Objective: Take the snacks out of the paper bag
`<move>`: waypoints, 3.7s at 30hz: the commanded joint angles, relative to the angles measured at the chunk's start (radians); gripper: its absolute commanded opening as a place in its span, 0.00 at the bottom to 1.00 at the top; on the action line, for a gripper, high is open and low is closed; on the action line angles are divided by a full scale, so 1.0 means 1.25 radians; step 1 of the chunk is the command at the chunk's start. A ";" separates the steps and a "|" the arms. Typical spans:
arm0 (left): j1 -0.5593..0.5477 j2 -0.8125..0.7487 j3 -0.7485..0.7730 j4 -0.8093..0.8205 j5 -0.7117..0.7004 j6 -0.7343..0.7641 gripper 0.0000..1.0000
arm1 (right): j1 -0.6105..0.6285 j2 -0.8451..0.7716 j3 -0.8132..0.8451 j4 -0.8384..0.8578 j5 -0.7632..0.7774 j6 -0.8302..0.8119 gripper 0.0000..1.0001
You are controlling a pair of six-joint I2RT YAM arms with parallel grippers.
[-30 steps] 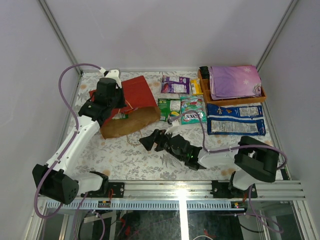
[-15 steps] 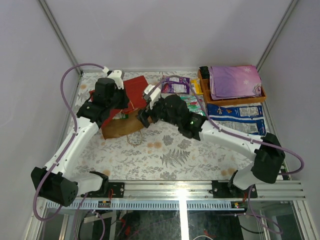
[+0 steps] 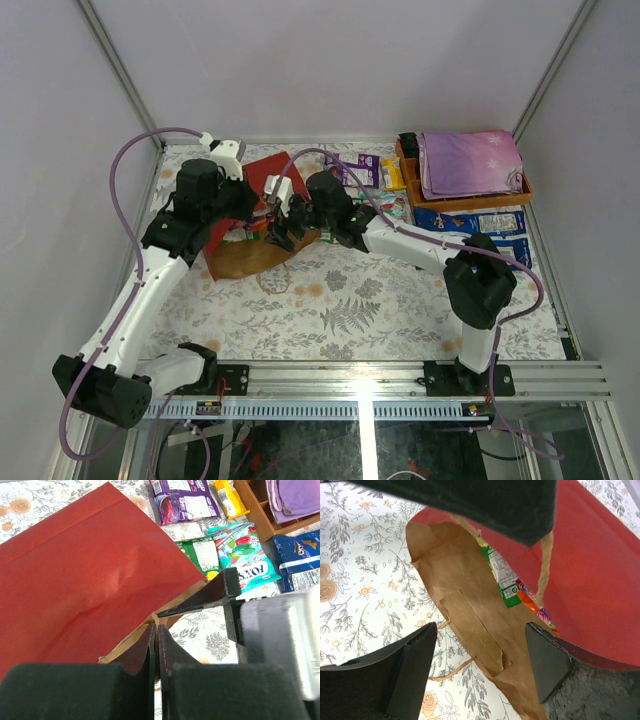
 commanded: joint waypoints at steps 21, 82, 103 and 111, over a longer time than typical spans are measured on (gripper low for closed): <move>0.034 -0.013 -0.013 0.066 -0.153 -0.068 0.00 | 0.158 0.230 -0.331 1.149 0.578 1.042 0.72; 0.038 -0.008 0.002 0.046 -0.008 -0.123 0.00 | 0.135 0.626 0.384 0.399 0.863 1.449 0.59; 0.041 -0.010 0.004 0.040 -0.046 -0.116 0.00 | 0.121 0.505 0.192 0.648 0.796 1.238 0.00; 0.045 -0.008 0.005 0.037 -0.065 -0.115 0.00 | 0.137 0.192 -0.179 0.627 0.520 1.094 0.00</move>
